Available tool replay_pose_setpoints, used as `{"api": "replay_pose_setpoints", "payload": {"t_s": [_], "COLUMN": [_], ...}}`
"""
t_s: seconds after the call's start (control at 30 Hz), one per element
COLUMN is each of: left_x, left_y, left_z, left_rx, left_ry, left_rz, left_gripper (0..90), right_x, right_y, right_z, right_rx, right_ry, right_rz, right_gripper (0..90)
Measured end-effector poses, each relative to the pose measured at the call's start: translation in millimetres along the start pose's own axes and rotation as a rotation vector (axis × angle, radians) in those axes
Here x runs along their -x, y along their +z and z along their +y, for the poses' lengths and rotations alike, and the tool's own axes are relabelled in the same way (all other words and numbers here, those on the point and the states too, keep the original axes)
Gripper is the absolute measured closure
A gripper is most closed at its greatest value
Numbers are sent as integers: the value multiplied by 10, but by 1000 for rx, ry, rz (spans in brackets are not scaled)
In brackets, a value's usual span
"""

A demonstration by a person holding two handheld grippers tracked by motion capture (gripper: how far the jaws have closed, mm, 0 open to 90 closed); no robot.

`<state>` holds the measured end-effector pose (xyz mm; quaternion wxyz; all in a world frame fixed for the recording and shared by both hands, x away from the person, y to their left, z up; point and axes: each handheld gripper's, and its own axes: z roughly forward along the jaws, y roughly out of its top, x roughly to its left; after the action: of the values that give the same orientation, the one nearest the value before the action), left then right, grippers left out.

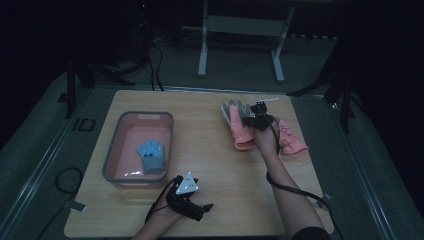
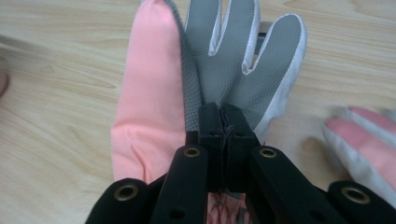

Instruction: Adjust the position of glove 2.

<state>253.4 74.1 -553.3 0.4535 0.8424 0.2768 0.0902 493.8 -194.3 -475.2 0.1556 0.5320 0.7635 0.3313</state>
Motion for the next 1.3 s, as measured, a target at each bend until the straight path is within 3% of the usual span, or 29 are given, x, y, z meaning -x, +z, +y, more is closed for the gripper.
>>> {"api": "replay_pose_setpoints", "payload": {"t_s": [0.1,0.23,0.47,0.57,0.77,0.97,1.17,1.3], "left_x": [9,15,28,25,31,32,35,32], "left_y": [4,-3,8,9,20,28,26,27], "left_z": [-5,1,-7,-13,-28,-32,-35,-37], "left_rx": [-4,4,-8,-8,-11,-12,-8,-17], "left_ry": [14,23,37,35,42,41,39,42], "left_rz": [19,35,16,9,8,9,6,7], "left_gripper": [18,18,18,18,19,19,19,18], "right_x": [-65,-173,-378,-465,-545,-619,-644,-609], "right_y": [-99,-251,-508,-612,-579,-408,-344,-198], "right_z": [-51,-188,-370,-483,-632,-846,-910,-1006], "right_rx": [7,21,55,84,84,43,34,1], "right_ry": [3,42,43,92,144,189,188,206], "right_rz": [-19,-37,-39,-34,-10,-16,-24,-42], "right_gripper": [881,882,882,881,881,881,879,864]}}
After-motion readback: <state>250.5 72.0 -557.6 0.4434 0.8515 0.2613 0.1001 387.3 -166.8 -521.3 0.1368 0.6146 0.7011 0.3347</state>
